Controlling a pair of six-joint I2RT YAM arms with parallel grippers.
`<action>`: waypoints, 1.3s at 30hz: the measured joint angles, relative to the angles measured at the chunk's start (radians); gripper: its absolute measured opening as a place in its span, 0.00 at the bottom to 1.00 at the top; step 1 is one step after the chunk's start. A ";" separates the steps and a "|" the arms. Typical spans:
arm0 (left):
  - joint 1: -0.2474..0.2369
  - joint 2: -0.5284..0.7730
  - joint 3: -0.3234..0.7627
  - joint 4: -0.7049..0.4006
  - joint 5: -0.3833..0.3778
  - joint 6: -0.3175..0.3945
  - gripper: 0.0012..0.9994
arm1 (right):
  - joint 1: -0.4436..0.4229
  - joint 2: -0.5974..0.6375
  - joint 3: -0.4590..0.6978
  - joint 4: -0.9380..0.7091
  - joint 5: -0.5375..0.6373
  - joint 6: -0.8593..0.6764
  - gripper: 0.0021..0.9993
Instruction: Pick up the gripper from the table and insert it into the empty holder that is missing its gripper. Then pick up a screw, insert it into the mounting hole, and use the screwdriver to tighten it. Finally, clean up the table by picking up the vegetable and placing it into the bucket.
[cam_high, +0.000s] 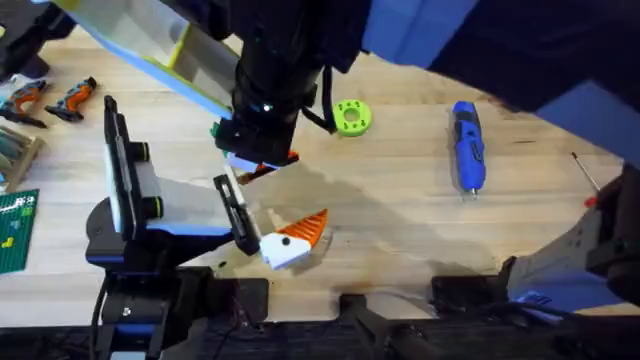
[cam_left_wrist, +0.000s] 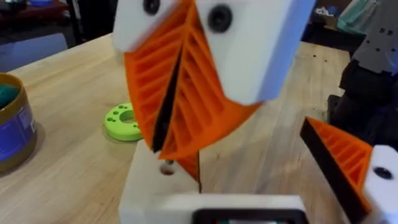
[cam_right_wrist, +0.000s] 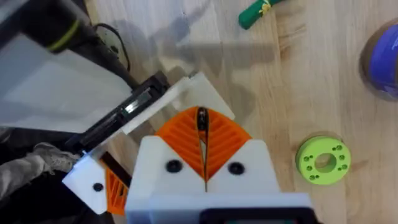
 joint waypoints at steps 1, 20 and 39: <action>0.000 0.000 0.000 0.000 0.000 0.000 0.99 | 0.000 0.001 0.000 0.000 0.000 0.000 0.00; 0.000 0.000 0.000 0.000 0.000 -0.003 0.99 | 0.000 0.032 0.005 -0.006 -0.001 0.000 0.00; 0.000 0.000 0.000 0.000 0.000 -0.003 0.99 | 0.000 0.032 0.004 -0.005 -0.001 -0.016 0.07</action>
